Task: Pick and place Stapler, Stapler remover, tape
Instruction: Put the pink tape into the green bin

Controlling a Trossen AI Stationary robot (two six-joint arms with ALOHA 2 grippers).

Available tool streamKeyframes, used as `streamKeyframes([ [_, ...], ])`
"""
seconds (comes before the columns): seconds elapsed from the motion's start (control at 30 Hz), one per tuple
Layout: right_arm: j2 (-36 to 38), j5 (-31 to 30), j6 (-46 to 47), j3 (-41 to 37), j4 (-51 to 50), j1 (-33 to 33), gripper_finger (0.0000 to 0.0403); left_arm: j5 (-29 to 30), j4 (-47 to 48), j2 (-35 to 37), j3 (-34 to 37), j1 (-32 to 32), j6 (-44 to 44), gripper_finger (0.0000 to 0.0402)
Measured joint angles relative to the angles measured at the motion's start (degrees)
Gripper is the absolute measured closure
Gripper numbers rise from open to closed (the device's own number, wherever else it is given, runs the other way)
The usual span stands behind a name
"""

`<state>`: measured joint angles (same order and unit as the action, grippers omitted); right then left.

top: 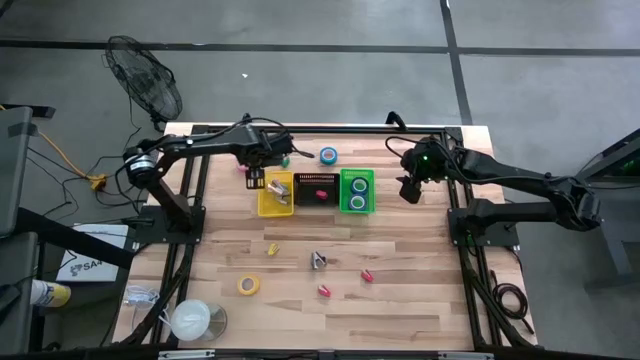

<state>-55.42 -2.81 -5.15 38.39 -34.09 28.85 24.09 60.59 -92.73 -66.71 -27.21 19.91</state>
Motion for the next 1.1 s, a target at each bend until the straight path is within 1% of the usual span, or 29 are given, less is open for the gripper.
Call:
streamKeyframes([
  [0.2,0.0,0.0,-0.2,0.0,0.1,0.0,0.0194,-1.4,-4.6,2.4,7.1,-3.1,-0.5,0.0176],
  [0.27,0.0,-0.2,-0.2,0.0,0.1,0.0,0.0194,-1.9,-7.3,2.4,8.0,-4.5,0.3,0.0176],
  [0.37,0.0,-0.2,-0.2,0.0,0.1,0.0,0.0194,-3.1,-8.8,2.9,9.1,-6.4,2.5,0.0176],
  [0.5,0.0,-0.2,0.1,0.0,0.1,0.0,0.0194,-6.6,-11.5,2.8,10.5,-9.2,5.2,0.0176],
  [0.77,0.0,-0.2,0.2,0.0,0.1,0.0,0.0194,-10.3,-17.1,2.8,13.4,-14.6,8.0,0.0176],
  [0.9,0.0,-0.2,0.2,0.0,0.6,0.0,0.0194,-13.1,-18.7,2.8,14.7,-16.4,8.4,0.0176],
  [1.1,0.0,-0.2,0.2,0.0,1.6,0.0,0.0194,-14.2,-20.9,2.8,16.5,-17.5,8.3,0.0177],
])
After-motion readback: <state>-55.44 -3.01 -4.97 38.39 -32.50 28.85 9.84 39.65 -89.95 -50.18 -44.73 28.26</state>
